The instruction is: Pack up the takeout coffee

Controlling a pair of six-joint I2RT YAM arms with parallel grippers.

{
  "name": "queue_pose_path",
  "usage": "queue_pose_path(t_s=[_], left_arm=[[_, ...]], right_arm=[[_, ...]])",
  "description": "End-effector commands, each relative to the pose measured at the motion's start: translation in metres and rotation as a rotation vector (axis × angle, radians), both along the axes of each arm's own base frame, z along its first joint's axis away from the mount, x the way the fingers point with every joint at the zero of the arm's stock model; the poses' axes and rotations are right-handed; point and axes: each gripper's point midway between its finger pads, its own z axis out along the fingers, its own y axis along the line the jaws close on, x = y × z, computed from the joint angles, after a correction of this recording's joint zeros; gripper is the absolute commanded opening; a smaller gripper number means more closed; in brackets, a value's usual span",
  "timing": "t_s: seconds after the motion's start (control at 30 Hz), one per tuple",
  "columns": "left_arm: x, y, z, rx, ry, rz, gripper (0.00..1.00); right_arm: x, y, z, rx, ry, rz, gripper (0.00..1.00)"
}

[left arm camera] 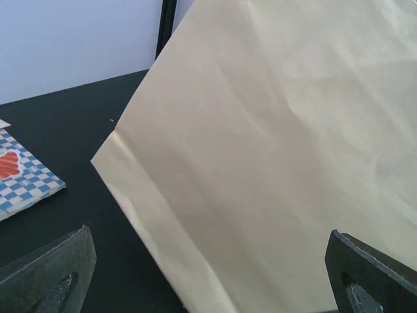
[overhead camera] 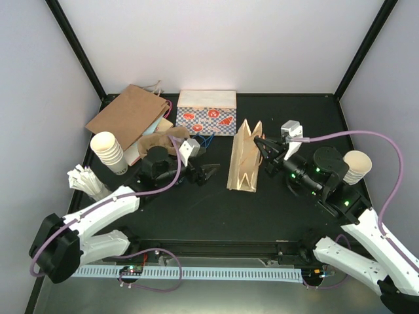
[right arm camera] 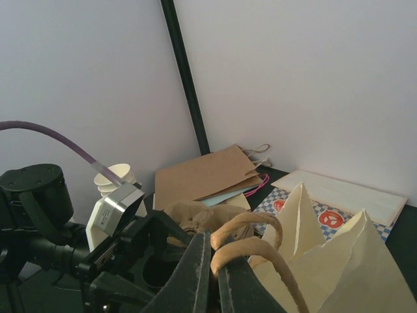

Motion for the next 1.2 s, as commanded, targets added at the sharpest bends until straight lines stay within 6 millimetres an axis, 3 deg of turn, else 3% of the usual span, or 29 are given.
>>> queue_pose_path(t_s=[0.0,0.17,0.27,0.37,0.77,1.17], left_arm=[[0.015,-0.008,0.032,-0.002,-0.123,-0.006,0.99],[0.028,-0.019,0.052,0.036,-0.274,-0.019,0.99],[0.029,-0.038,0.063,0.067,-0.426,-0.105,0.99],[0.044,-0.056,0.063,0.114,-0.523,-0.127,0.99],[0.081,-0.103,0.064,0.207,-0.592,-0.199,0.99],[0.098,-0.112,0.076,0.211,-0.644,-0.169,0.99]], right_arm=[[0.002,-0.007,0.014,0.045,-0.007,-0.034,0.01],[0.001,-0.012,0.017,0.052,0.001,-0.053,0.01],[-0.003,-0.015,0.022,0.069,-0.007,-0.05,0.01],[-0.007,-0.015,0.027,0.079,-0.008,-0.033,0.01],[-0.009,-0.02,0.029,0.087,-0.007,-0.051,0.01],[-0.009,-0.021,0.027,0.077,-0.004,-0.059,0.01]])
